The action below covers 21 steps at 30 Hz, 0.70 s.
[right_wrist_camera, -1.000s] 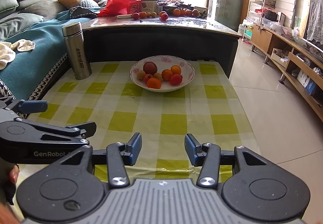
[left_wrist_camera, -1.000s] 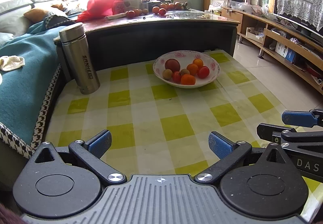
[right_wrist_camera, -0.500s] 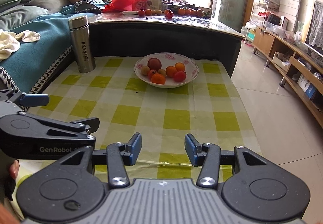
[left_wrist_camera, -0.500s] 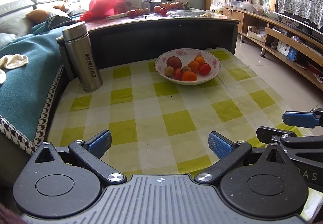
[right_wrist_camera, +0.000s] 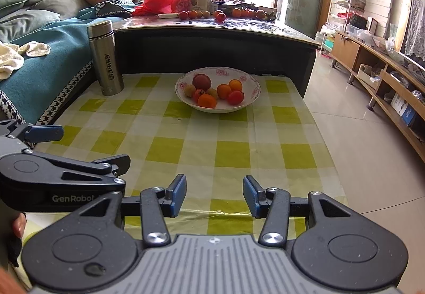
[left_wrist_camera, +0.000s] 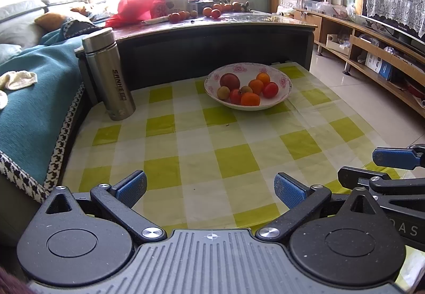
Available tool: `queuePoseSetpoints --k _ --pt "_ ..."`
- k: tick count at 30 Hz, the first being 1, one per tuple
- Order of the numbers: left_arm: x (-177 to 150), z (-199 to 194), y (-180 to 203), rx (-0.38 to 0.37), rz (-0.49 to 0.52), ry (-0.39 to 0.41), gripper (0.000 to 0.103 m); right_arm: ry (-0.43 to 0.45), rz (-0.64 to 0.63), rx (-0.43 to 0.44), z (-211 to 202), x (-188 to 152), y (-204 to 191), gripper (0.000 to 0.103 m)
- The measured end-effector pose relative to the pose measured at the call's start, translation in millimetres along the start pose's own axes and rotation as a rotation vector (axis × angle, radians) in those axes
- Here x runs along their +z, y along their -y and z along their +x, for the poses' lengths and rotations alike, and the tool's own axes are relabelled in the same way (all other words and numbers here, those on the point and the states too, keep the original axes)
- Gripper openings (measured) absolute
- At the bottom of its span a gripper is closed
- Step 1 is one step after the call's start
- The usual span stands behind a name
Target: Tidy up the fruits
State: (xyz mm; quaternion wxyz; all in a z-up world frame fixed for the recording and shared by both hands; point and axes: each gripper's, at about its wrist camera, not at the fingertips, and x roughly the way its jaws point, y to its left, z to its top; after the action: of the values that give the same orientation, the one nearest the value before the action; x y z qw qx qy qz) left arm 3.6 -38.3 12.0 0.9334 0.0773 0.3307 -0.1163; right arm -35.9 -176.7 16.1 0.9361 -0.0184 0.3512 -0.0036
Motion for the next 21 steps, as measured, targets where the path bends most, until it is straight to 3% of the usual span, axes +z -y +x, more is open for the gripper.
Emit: queuePoseSetpoints --k 21 --pt "-2.2 -2.1 5.3 0.038 0.037 0.025 0.103 -0.012 0.023 -0.008 3.8 -2.5 1.5 0.052"
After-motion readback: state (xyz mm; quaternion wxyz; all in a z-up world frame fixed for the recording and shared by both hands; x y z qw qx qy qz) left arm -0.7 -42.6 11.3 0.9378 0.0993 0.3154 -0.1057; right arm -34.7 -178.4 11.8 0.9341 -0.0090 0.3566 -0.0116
